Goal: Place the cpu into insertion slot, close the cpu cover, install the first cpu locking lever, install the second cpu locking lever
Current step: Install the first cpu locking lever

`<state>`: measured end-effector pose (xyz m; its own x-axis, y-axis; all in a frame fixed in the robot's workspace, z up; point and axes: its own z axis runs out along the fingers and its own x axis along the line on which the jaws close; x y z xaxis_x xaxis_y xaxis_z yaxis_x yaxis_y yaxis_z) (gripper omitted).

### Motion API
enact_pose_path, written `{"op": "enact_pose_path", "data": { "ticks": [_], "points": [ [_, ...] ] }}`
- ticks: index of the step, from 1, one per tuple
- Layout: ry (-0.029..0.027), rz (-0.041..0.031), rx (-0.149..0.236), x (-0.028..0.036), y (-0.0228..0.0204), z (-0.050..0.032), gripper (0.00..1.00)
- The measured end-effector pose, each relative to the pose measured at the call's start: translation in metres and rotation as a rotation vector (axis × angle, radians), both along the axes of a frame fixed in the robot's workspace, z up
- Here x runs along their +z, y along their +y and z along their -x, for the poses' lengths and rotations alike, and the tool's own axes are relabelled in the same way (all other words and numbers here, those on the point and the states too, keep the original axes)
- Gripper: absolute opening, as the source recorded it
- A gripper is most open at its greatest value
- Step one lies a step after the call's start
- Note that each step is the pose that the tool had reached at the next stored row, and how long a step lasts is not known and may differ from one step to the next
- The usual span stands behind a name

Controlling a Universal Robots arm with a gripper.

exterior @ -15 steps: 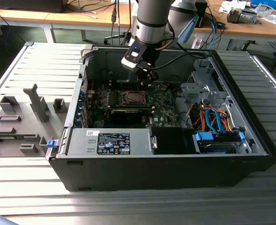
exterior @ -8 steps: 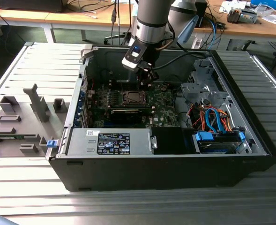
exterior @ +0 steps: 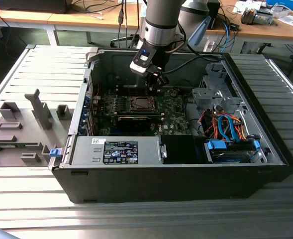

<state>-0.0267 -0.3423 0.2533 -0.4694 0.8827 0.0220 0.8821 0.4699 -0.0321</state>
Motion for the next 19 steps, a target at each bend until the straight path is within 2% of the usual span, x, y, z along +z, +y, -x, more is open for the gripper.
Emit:
{"op": "enact_pose_path", "data": {
  "ticks": [19],
  "points": [
    [0.0,0.0,0.056,0.0,0.0,0.0,0.11]
  ]
}}
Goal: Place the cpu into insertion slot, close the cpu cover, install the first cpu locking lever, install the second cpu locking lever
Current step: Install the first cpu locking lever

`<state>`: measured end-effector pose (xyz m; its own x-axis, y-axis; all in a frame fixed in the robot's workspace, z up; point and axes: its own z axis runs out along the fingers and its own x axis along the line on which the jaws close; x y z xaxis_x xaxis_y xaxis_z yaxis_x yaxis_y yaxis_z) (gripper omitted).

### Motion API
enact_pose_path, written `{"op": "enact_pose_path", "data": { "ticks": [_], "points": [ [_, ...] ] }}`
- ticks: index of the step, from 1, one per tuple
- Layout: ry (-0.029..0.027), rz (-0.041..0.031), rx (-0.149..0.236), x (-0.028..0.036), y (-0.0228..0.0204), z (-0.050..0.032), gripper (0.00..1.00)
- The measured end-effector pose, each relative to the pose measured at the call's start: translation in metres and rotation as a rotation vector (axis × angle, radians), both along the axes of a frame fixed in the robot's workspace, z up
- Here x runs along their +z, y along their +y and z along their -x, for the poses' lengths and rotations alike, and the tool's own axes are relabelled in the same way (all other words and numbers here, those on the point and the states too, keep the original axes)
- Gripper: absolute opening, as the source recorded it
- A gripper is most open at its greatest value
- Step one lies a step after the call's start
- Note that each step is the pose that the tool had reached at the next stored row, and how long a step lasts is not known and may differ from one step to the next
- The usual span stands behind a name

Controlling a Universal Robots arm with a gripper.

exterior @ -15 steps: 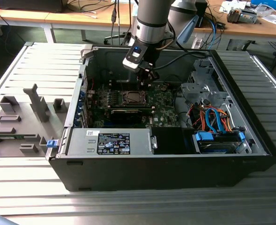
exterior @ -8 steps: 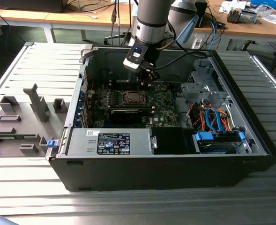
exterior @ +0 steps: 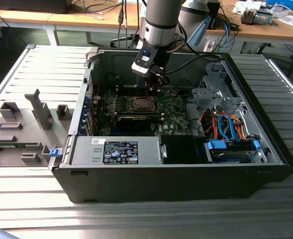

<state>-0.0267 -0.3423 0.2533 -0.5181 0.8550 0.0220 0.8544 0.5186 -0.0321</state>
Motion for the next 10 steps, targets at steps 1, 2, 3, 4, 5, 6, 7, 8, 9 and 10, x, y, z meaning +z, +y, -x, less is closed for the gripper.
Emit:
{"op": "enact_pose_path", "data": {
  "ticks": [1,2,3,4,5,6,7,8,9,10],
  "points": [
    [-0.0001,0.0,0.003,0.0,0.0,0.0,0.11],
    [0.0,0.0,0.005,0.0,0.0,0.0,0.11],
    [-0.0001,0.0,0.007,0.0,0.0,0.0,0.11],
    [-0.0001,0.0,0.009,0.0,0.0,0.0,0.11],
    [0.0,0.0,0.012,0.0,0.0,0.0,0.11],
    [-0.0001,0.0,0.015,0.0,0.0,0.0,0.11],
    [0.0,0.0,0.017,0.0,0.0,0.0,0.11],
    [-0.0001,0.0,0.02,0.0,0.0,0.0,0.11],
    [-0.0001,-0.0001,0.022,0.0,0.0,0.0,0.11],
    [0.0,-0.0001,0.023,0.0,0.0,0.0,0.11]
  ]
}}
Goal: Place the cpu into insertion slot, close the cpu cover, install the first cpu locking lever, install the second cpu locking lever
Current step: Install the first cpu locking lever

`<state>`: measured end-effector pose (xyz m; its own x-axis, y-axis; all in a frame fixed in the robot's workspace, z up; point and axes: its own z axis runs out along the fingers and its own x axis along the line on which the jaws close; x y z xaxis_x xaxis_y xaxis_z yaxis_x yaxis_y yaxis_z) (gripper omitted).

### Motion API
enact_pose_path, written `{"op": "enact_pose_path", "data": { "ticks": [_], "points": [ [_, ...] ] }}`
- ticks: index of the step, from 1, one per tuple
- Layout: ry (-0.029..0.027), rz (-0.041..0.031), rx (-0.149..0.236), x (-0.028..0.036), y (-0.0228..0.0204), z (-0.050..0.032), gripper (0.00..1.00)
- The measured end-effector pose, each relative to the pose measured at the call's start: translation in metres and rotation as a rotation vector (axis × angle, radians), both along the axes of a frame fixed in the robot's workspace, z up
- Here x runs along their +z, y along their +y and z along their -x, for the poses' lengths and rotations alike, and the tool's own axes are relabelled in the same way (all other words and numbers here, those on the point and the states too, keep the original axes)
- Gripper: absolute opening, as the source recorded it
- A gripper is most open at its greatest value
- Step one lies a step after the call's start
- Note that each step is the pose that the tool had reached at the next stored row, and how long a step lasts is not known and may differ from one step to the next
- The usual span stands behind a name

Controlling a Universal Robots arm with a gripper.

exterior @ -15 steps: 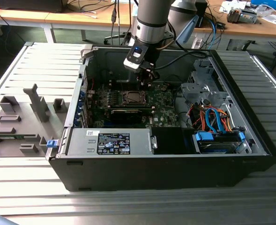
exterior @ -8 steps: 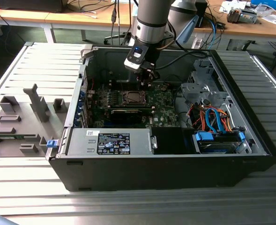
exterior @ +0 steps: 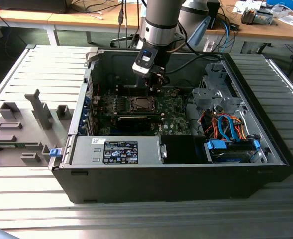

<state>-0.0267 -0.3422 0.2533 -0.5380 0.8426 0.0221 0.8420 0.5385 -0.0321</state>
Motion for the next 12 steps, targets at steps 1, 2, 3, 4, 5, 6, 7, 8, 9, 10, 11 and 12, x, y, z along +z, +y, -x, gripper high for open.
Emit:
{"op": "enact_pose_path", "data": {
  "ticks": [1,2,3,4,5,6,7,8,9,10,11,12],
  "points": [
    [0.0,0.0001,0.003,0.0,0.0,0.0,0.11],
    [-0.0001,0.0,0.008,0.0,0.0,0.0,0.11],
    [0.0,0.0,0.011,0.0,0.0,0.0,0.11],
    [0.0,0.0,0.014,0.0,0.0,0.0,0.11],
    [0.0,0.0001,0.015,0.0,0.0,0.0,0.11],
    [0.0,0.0,0.017,0.0,0.0,0.0,0.11],
    [0.0,0.0001,0.02,0.0,0.0,0.0,0.11],
    [0.0,0.0001,0.022,0.0,0.0,0.0,0.11],
    [0.0,0.0001,0.024,0.0,0.0,0.0,0.11],
    [-0.0001,0.0,0.025,0.0,0.0,0.0,0.11],
    [0.0,0.0,0.027,0.0,0.0,0.0,0.11],
    [0.0,0.0,0.028,0.0,0.0,0.0,0.11]
  ]
}}
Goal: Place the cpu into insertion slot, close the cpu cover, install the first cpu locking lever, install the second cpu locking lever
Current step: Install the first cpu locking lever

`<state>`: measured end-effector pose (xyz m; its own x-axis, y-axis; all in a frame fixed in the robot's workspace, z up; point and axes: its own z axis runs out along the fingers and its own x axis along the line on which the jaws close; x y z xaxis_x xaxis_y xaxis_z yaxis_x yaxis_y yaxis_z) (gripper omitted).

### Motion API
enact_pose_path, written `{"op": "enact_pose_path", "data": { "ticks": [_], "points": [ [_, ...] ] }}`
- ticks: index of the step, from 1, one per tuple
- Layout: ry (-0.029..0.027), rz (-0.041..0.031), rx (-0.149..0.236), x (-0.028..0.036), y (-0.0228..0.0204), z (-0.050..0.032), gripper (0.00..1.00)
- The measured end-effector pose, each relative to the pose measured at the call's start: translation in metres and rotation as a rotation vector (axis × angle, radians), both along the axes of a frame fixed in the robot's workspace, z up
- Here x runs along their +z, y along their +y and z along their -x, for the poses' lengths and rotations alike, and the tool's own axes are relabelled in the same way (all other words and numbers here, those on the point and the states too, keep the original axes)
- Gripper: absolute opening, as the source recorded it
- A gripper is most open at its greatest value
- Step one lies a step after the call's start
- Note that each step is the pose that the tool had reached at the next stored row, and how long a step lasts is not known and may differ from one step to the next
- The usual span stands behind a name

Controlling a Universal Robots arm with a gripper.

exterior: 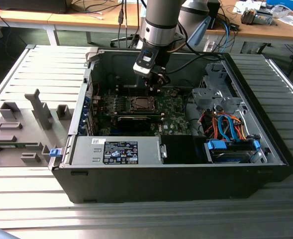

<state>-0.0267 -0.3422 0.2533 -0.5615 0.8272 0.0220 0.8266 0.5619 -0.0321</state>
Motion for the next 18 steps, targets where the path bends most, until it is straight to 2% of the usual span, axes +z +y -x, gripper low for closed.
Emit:
{"op": "enact_pose_path", "data": {
  "ticks": [18],
  "points": [
    [0.0,-0.0001,0.037,0.0,0.0,0.0,0.11]
  ]
}}
